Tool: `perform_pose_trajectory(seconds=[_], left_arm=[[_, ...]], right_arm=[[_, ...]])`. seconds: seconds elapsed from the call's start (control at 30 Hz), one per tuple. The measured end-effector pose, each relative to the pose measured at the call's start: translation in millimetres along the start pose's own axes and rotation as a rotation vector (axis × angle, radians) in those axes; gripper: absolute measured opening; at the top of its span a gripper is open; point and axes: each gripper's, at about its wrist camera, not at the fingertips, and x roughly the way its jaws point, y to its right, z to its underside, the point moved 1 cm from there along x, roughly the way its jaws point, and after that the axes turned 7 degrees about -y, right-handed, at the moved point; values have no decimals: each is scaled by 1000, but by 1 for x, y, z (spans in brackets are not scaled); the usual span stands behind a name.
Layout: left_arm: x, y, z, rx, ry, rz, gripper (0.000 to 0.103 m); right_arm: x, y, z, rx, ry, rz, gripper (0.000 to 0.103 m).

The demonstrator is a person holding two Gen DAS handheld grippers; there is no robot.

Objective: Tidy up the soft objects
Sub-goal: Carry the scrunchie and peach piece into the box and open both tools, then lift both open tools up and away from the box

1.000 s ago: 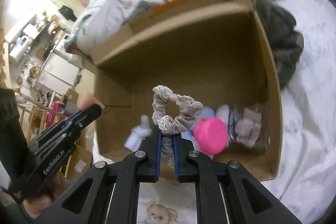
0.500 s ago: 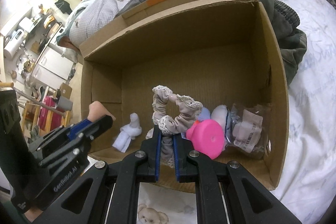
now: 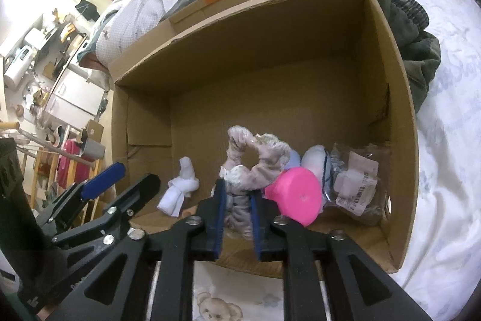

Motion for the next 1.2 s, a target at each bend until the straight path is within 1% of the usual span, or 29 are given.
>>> perform_pose_trajectory(seconds=[0.03,0.07,0.1,0.2,0.47,0.67,0.73,0.8,0.97,1.03,1.1,1.13,1.17,1.2], left_arm=[[-1,0,0,-3,2,0,63],[-2,-1,1,-5,6,-1,63],[-3,-2,1,-7,9,-3,63],[-6,-4,1,-19,15,-9,63],[-26,-14,2,-77,45,-33,63],[-52,-27,5,-108,61,-29,63],[-61,-30,6,-117,79,-55,63],[-73,-32,7,-113,100,-62,63],[-102,-32,18,-114,141,-53,63],[-113,-31,25,-106,163,-48,63],[-123,-31,34,-99,182,-61,63],[-125,-31,37,-99,182,-62,63],[-128,-32,42,-101,177,-54,63],[-129,-33,46,-103,175,-46,63]], right_arm=[[-1,3,0,15,4,-11,45],[-3,4,-1,29,12,-20,69],[-7,6,-1,40,34,-15,79],[-13,7,-3,39,63,20,79],[-31,5,0,39,119,31,79],[-56,-2,9,41,158,22,79],[-66,-6,12,42,165,17,79],[-78,-11,16,33,185,14,79],[-107,-23,31,2,238,47,79],[-114,-24,40,-5,242,56,81],[-118,-26,49,-15,246,82,90],[-120,-28,54,-21,251,100,93],[-122,-28,59,-22,257,107,99],[-123,-29,64,-19,264,99,99]])
